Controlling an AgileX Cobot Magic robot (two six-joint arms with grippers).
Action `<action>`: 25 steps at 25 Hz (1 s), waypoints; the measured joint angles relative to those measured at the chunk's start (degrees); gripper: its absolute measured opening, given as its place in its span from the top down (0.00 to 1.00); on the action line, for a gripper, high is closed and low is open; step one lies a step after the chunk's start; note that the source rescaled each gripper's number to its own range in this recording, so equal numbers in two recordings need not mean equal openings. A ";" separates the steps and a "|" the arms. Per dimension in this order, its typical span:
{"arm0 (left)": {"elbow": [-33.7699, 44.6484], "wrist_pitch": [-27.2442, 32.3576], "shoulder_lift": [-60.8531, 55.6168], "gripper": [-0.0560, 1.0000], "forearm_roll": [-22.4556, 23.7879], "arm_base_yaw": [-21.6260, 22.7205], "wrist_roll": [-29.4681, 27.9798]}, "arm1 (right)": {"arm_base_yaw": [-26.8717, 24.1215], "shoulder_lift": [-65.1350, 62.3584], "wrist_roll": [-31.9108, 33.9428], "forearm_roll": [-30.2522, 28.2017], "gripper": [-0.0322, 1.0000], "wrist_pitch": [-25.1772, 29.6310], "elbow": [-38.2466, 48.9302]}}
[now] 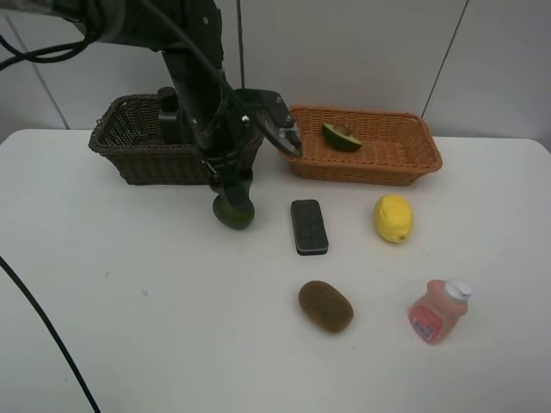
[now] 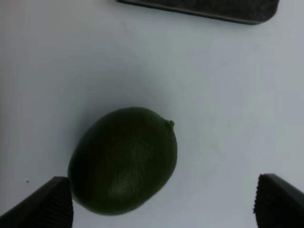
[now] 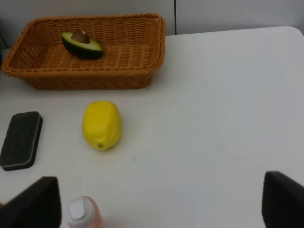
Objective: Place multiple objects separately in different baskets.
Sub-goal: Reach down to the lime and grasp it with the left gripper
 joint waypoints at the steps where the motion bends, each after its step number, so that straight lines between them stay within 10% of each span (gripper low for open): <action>1: 0.00 -0.70 0.61 0.00 0.05 0.00 0.77 | 0.00 0.00 0.00 0.00 0.00 0.00 0.00; 25: 0.06 -8.80 6.05 0.00 0.70 0.00 5.48 | 0.00 0.00 0.00 0.00 0.00 0.00 0.00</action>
